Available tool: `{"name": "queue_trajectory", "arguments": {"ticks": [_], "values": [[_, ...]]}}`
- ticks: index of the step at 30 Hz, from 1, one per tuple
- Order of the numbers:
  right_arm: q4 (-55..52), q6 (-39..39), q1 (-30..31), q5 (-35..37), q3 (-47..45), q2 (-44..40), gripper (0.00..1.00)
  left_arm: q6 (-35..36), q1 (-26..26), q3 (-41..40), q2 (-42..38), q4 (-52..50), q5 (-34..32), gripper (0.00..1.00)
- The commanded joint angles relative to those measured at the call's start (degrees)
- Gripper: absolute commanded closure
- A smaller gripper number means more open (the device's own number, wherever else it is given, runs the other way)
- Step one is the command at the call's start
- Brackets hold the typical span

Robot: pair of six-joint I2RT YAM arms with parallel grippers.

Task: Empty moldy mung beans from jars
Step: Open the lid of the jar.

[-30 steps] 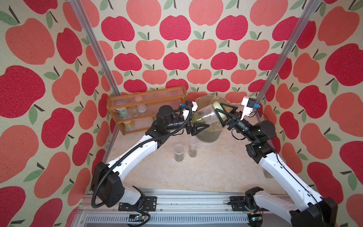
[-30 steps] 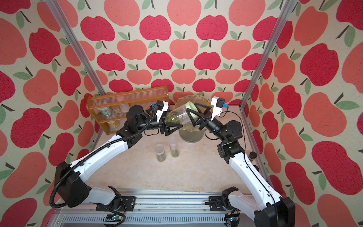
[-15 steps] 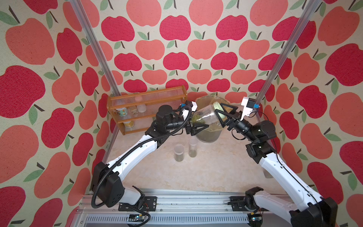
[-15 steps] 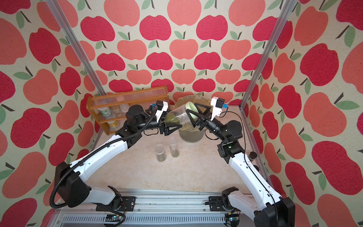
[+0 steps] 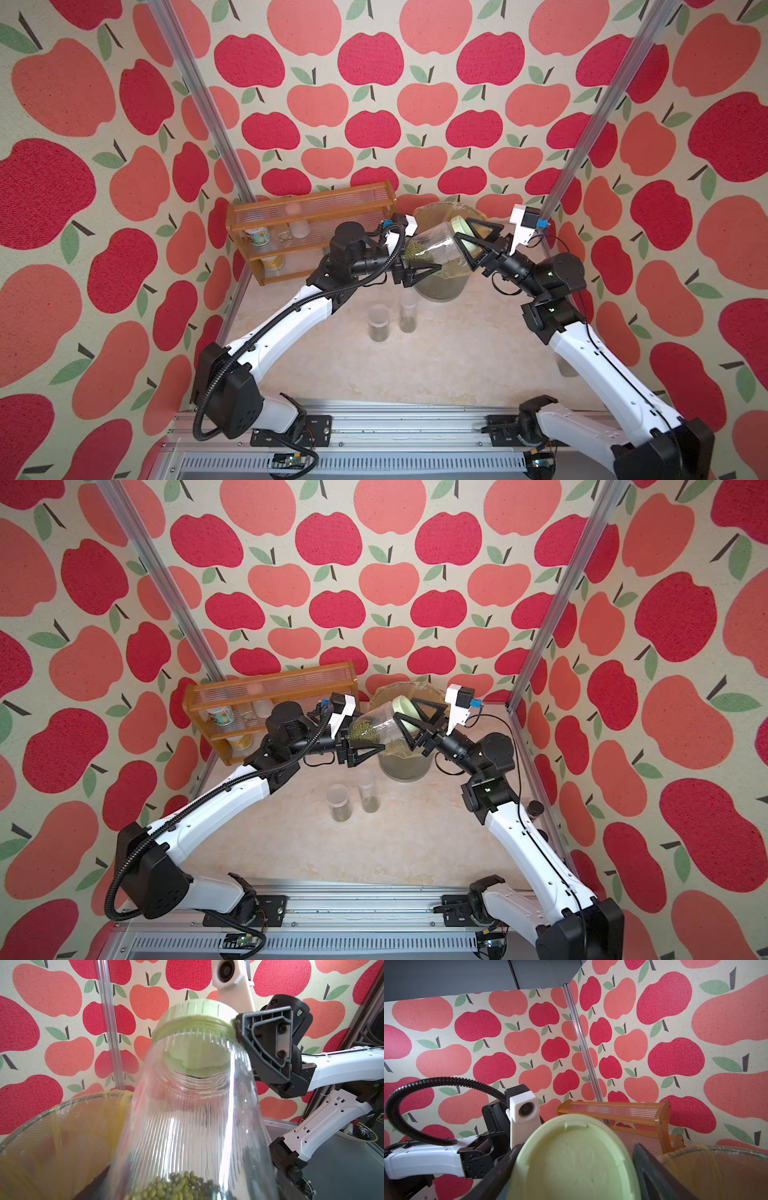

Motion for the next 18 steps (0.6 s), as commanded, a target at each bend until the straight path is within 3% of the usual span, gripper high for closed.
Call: {"name": "queue_trajectory", "arguments": {"ticks": [1,18], "values": [[2.45,-1.48,-1.23,-5.36,2.69,0.08,0.24,0.32,1.64,4.23,-1.74,3.24,0.72,0.73],[4.33,3.86,-4.34,-1.59,3.67,1.87,0.24,3.53,1.73,1.73,-4.26,0.39,-3.53,0.73]]}}
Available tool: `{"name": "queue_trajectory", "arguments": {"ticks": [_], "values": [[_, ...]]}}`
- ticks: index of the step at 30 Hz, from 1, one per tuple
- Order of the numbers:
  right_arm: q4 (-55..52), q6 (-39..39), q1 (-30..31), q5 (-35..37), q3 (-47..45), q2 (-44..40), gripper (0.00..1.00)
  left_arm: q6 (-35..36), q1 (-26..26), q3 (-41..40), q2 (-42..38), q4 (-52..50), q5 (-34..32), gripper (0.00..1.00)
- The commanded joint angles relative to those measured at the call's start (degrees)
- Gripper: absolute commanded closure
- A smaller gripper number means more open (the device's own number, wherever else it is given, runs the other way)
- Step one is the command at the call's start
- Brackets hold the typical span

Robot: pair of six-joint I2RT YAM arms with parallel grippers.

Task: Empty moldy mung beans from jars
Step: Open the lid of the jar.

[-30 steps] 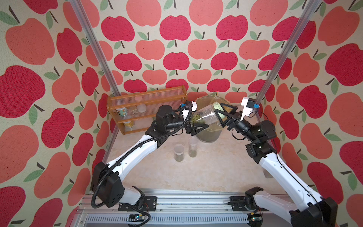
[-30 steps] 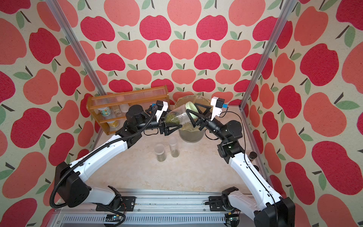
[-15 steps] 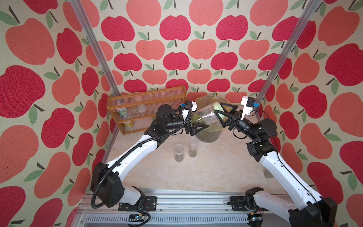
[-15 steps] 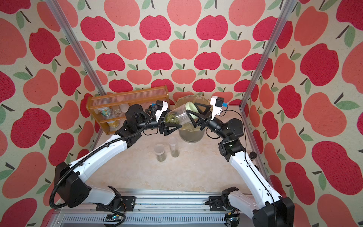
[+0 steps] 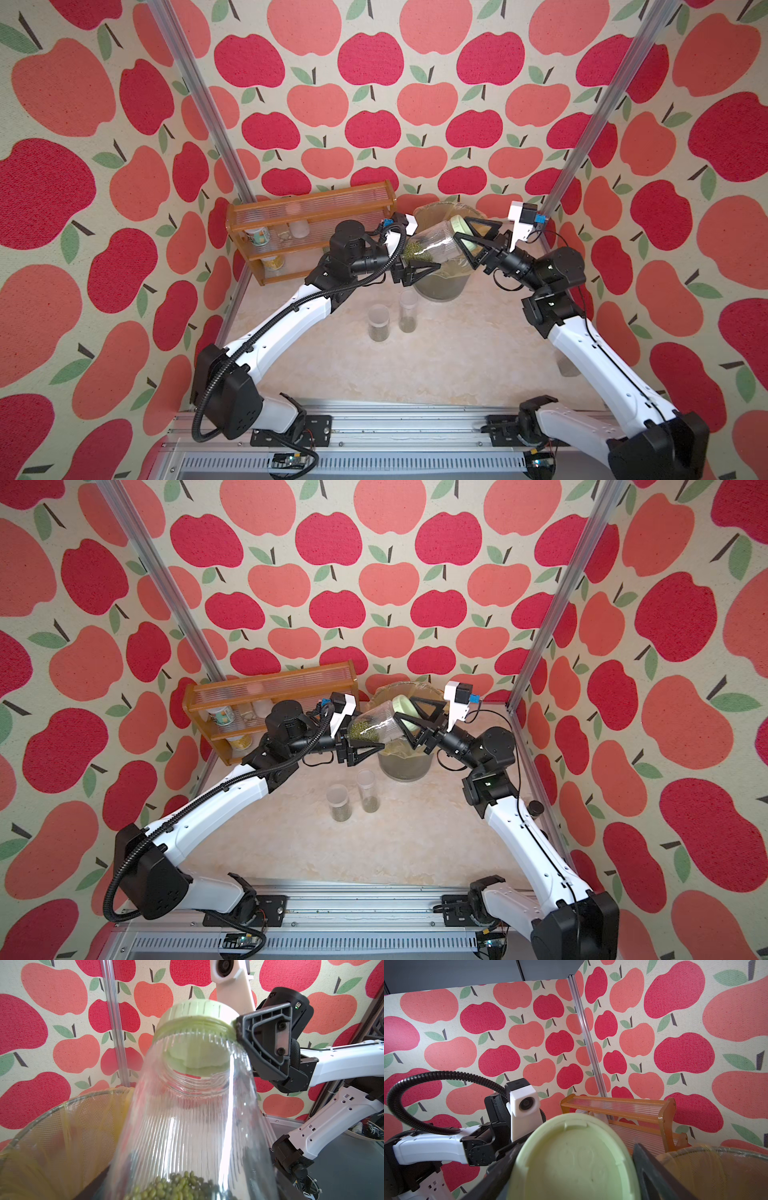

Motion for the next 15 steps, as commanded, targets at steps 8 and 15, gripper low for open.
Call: {"name": "queue_trajectory", "arguments": {"ticks": [8,15], "values": [[5.49,4.95,-3.07,4.09,2.12,-0.17,0.24,1.87,1.58,-0.10,-3.83,4.26,-1.87,0.73],[6.87,7.20,-4.73,3.60,2.27,0.40,0.24,2.23,1.53,-1.70,-4.52,4.87,-2.53,0.72]]}}
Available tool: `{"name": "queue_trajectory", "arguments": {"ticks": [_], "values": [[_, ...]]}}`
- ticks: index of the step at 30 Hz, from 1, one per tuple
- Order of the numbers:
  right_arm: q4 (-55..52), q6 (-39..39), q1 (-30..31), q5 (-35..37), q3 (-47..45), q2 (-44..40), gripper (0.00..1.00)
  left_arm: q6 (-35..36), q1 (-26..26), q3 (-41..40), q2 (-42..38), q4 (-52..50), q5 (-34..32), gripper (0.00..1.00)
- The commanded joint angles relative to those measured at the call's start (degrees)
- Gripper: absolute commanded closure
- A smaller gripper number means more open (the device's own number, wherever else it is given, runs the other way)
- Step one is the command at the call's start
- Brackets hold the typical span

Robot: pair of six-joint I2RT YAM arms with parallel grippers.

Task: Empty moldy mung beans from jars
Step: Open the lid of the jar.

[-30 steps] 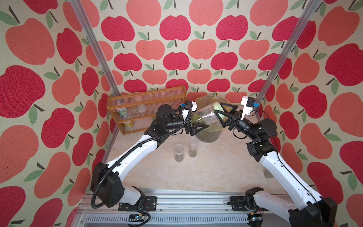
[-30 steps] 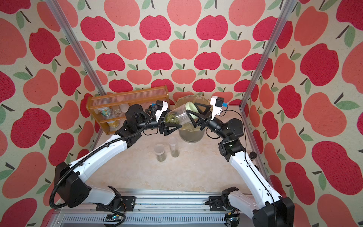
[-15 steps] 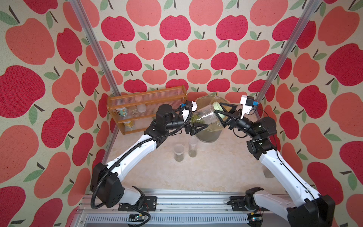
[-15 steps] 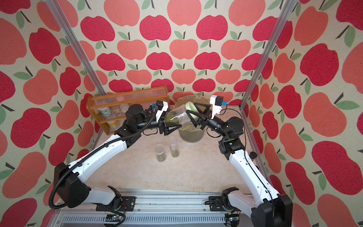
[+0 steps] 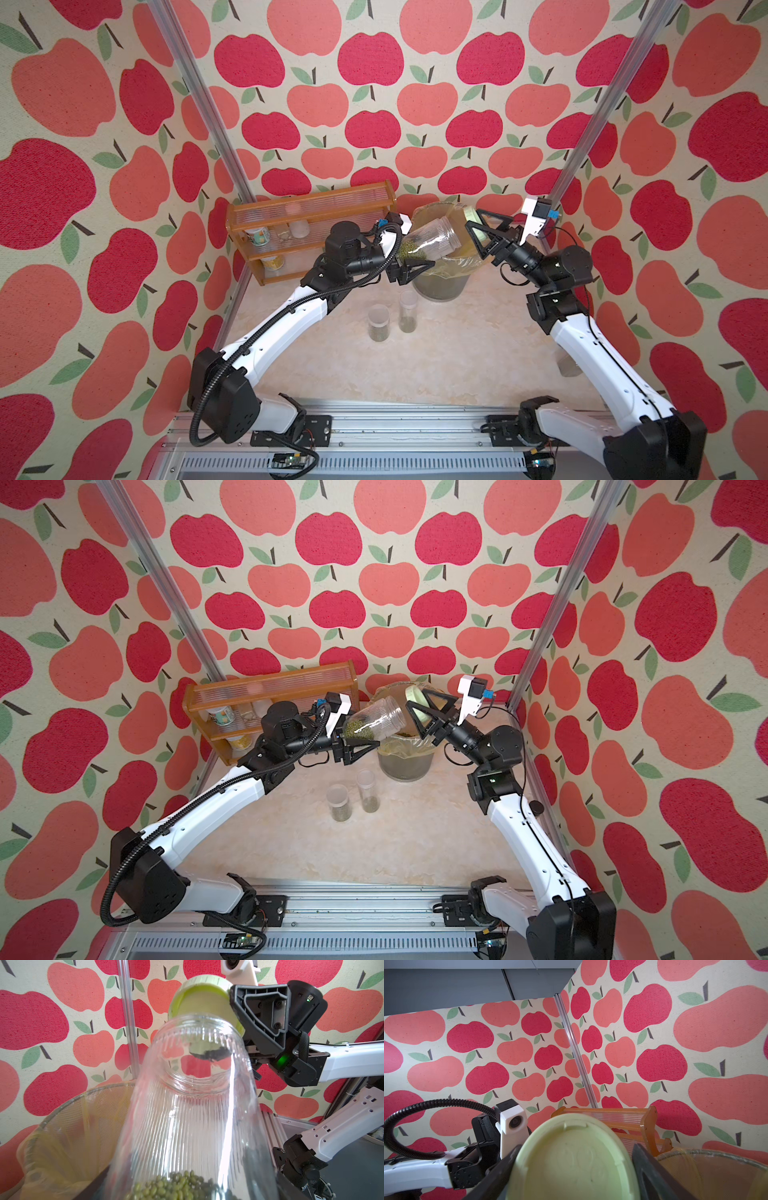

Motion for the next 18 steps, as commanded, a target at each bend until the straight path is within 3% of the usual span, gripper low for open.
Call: {"name": "queue_trajectory", "arguments": {"ticks": [1,8,18], "values": [[4.01,3.09,-0.60,1.03,1.78,0.16,0.24,1.59,0.11,-0.08,-3.20,5.11,-0.27,0.72],[1.35,4.32,-5.81,1.83,-0.84,-1.55,0.24,3.36,0.12,-0.65,-5.31,2.50,-1.39,0.72],[-20.83,-8.83,-10.02,6.93,-5.96,-11.25,0.24,4.30,0.12,-1.79,-6.18,2.22,-1.75,0.72]]}}
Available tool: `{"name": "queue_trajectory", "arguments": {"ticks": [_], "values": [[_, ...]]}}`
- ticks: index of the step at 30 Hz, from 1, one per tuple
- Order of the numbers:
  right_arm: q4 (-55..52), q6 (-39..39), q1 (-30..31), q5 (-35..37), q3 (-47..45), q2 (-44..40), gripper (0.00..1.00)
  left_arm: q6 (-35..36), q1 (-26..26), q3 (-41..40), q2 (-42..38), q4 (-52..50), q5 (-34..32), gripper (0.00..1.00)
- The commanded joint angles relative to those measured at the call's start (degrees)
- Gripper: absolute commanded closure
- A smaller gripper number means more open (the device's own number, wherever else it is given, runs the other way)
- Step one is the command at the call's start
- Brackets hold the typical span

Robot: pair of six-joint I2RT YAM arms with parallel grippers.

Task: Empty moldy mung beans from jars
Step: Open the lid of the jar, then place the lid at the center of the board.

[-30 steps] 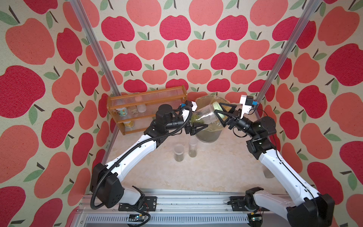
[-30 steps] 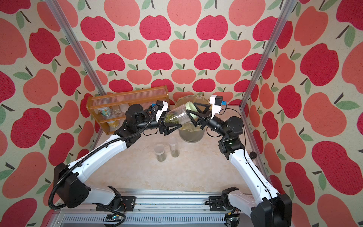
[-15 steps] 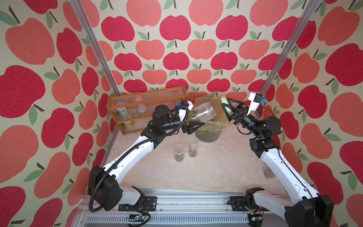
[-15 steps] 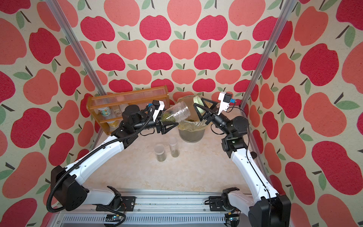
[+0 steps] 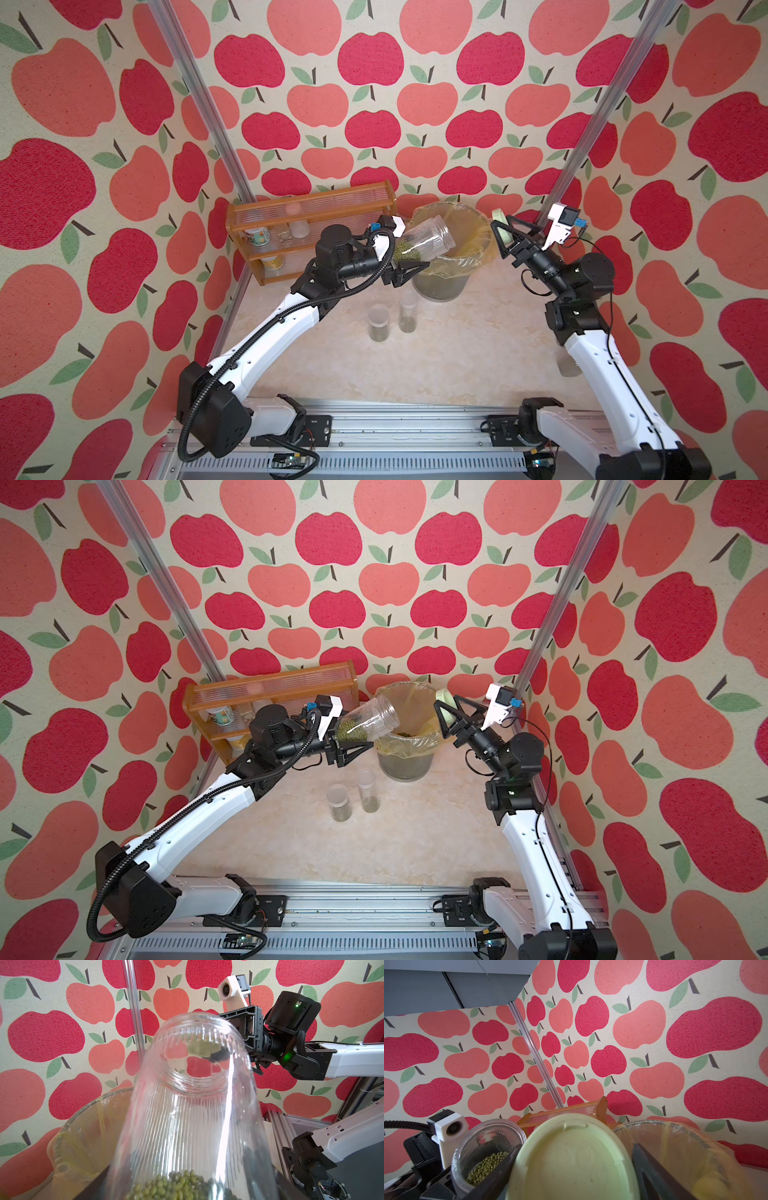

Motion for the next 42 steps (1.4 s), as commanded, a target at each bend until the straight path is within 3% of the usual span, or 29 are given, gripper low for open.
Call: {"name": "queue_trajectory", "arguments": {"ticks": [1,11,23,31,42], "values": [[-8.25,-6.01,-0.76,3.71,-2.40,-3.11,0.24,1.47,-0.08,-0.19,-2.20,3.64,-0.41,0.72],[-15.03,-9.50,-4.40,7.44,-8.71,-7.06,0.25,1.04,0.92,-1.23,-3.33,4.21,-2.04,0.71],[-23.90,-12.09,-5.54,19.45,-12.34,-7.12,0.26,0.51,1.10,-1.30,-4.25,2.96,-2.48,0.71],[-21.56,-12.19,-5.74,29.92,-13.92,1.46,0.26,0.69,0.98,-1.78,-5.05,2.39,-2.93,0.71],[-15.00,-8.89,-6.64,37.98,-11.51,23.29,0.28,0.69,0.98,-3.41,-6.79,2.54,-4.33,0.71]]}}
